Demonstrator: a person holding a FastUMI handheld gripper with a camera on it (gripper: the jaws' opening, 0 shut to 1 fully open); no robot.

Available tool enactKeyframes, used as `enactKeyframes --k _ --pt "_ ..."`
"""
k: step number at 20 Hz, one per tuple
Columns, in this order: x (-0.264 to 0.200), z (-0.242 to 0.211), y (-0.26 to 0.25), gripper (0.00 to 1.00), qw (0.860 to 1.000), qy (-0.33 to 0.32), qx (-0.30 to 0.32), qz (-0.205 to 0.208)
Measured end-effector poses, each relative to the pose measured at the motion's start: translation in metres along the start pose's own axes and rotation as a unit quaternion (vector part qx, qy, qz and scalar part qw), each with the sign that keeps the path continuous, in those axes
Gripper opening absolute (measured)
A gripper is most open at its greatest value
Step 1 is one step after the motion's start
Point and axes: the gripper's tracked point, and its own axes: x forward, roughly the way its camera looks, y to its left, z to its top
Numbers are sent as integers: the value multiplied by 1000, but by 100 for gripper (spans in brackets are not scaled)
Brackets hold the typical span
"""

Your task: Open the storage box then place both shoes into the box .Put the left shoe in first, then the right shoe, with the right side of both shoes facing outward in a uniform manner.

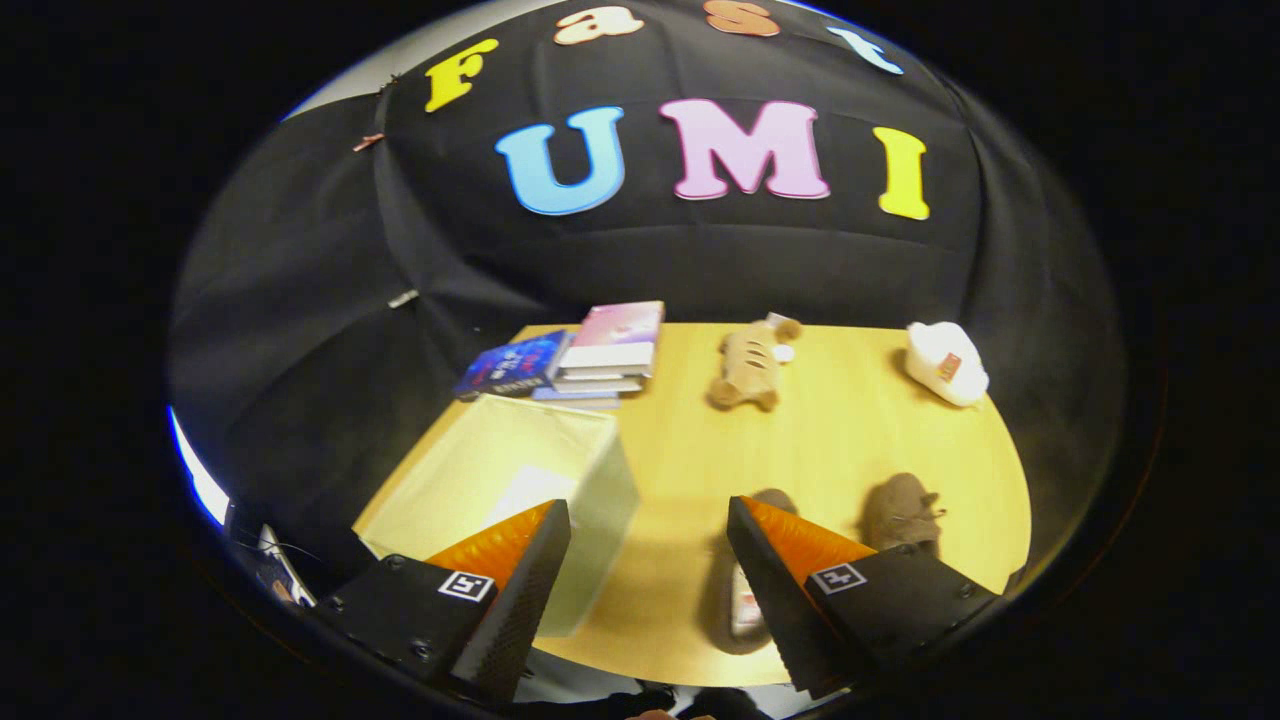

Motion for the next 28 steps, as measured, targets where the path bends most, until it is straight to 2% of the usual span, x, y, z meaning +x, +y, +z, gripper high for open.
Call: enactKeyframes --k 3,6,11,14,16,18,19,21,25,28 --pt "7 -39 -56 98 998 40 -8 -49" --pt "23 -76 -95 99 994 82 -6 -71" --pt "73 -114 -120 99 991 116 -13 -68" --pt "105 -121 -122 97 990 125 8 -58" --pt "114 -127 -124 85 989 134 28 -55" --pt "119 -128 -123 65 987 140 53 -50" --pt "122 -130 -119 46 986 145 65 -40" --pt "121 -134 -112 27 984 158 73 -27" --pt "126 -131 -115 8 983 161 76 -34" --pt "116 -126 -117 5 982 163 82 -53"
